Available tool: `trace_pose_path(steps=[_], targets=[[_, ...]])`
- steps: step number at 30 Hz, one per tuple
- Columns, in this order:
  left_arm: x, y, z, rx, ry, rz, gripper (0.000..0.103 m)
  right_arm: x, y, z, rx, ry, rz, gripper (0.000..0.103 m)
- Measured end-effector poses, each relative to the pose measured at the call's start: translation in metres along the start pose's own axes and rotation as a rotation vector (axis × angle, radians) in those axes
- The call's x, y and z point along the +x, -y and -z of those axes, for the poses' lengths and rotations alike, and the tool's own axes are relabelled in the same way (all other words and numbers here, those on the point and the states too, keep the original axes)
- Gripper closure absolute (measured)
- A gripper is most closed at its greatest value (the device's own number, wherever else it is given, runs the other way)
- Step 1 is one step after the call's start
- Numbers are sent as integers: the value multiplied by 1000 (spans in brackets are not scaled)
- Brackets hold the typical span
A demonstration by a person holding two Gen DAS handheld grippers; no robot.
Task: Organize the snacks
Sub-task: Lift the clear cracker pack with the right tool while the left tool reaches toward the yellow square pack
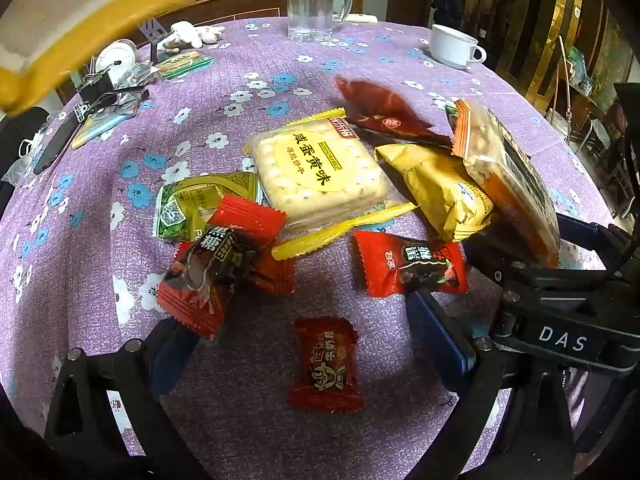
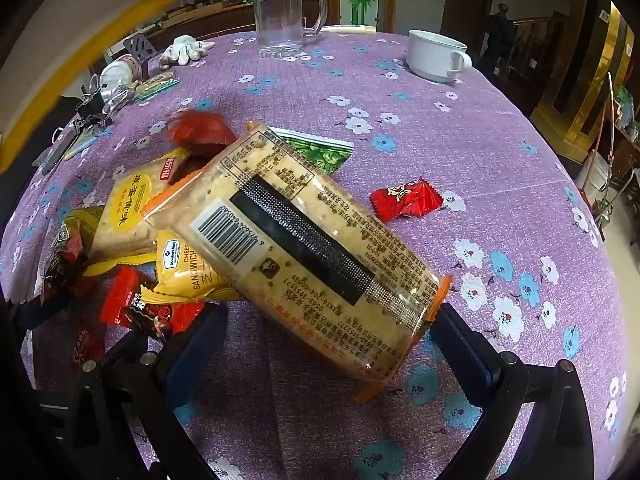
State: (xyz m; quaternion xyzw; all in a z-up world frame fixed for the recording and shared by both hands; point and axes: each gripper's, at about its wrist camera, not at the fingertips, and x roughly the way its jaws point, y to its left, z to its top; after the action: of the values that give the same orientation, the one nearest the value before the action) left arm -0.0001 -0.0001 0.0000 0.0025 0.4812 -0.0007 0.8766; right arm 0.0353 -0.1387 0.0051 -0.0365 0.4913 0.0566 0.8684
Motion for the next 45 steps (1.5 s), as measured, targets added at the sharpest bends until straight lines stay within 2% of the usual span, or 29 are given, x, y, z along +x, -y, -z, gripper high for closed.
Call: trace_pose_path(steps=[40, 42, 45], targets=[[0, 0, 0, 1, -1, 0, 3, -2, 0, 0, 3, 1, 0, 0], [0, -2, 0, 0, -1, 0, 3, -3, 2, 0, -11, -5, -22, 0], [1, -1, 0, 0, -2, 1, 2, -11, 15, 0, -30, -28, -131, 4]])
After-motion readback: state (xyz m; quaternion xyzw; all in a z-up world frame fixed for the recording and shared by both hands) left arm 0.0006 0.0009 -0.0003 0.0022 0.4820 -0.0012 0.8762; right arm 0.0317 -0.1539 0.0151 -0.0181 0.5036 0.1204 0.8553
